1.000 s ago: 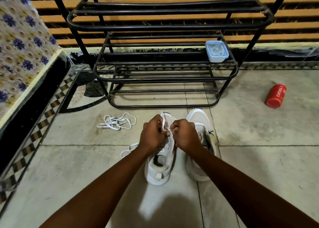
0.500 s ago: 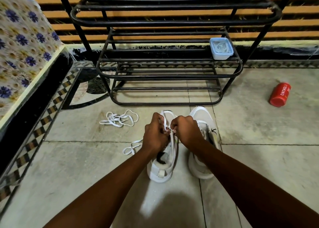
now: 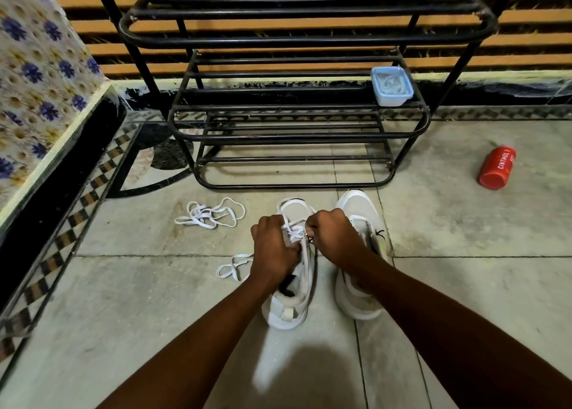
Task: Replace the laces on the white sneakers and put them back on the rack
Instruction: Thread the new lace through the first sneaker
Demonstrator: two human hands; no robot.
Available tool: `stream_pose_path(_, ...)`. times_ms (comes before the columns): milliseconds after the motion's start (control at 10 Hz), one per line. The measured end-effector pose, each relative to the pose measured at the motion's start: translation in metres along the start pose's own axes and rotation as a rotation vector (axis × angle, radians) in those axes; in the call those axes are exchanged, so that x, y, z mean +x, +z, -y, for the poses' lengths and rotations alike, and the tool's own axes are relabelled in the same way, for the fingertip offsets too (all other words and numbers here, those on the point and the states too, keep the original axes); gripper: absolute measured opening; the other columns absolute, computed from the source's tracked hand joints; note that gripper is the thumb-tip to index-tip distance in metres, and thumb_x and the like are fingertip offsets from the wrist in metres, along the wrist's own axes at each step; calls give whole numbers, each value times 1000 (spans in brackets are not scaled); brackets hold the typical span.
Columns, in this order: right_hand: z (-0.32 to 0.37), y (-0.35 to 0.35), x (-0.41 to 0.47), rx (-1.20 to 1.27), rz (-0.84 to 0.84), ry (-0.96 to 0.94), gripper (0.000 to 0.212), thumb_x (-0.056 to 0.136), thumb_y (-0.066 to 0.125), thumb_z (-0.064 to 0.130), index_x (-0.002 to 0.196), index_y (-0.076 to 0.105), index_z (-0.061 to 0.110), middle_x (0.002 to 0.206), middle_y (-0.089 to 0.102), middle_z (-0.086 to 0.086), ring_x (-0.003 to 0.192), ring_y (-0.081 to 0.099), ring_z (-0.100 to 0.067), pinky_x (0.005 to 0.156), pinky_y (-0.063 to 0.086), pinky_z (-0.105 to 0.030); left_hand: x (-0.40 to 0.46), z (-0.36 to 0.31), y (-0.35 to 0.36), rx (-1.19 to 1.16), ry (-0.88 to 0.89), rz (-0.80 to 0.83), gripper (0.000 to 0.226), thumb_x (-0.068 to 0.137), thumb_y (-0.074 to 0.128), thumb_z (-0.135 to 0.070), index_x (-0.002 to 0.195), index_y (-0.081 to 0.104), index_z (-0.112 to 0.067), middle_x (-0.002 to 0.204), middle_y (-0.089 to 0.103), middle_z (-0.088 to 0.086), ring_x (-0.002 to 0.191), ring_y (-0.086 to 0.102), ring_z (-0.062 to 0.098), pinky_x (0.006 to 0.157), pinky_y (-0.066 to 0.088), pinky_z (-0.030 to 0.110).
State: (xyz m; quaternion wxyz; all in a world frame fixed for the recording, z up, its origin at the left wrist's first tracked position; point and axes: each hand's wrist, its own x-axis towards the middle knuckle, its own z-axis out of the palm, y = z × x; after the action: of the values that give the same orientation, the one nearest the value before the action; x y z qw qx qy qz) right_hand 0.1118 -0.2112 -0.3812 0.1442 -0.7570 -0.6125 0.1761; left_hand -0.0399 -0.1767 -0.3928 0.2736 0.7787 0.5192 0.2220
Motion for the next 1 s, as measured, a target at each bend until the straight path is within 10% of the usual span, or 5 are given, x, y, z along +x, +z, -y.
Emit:
stream_pose_path(400,22,-47,1,1365,-367,330,31,82,33,-11,67,49,9,60,54,-10,52,49,-23,47,48,-32,-4,1,9,29,-86,2,50,77,74,-14,124,59,-9,120,56,13,115,45,35,96,39,41)
stream_pose_path(600,15,-62,-12,-454,247,-319,24,88,55,13,112,53,12,108,52,-11,94,59,-33,65,35,-34,-5,1,8,33,-95,13,52,79,74,-15,128,57,-8,122,56,13,118,45,35,99,36,38)
stream_pose_path(700,29,-61,-10,-669,208,-393,21,93,52,9,111,63,9,115,59,-10,112,53,-31,70,42,-38,-4,2,5,52,-74,42,52,81,70,-15,132,56,-10,127,54,13,121,44,36,102,40,40)
stream_pose_path(800,16,-66,-1,-434,-175,-400,14,85,61,16,91,72,12,91,64,1,99,53,-23,71,31,-33,-4,2,5,66,-67,67,55,84,67,-15,137,56,-15,129,49,11,120,41,36,100,40,40)
stream_pose_path(1000,26,-61,-1,1458,-353,365,32,99,40,-7,74,57,5,57,51,1,60,66,-22,55,55,-32,-2,3,6,69,-67,70,57,83,69,-21,138,57,-17,126,48,11,116,44,36,99,42,40)
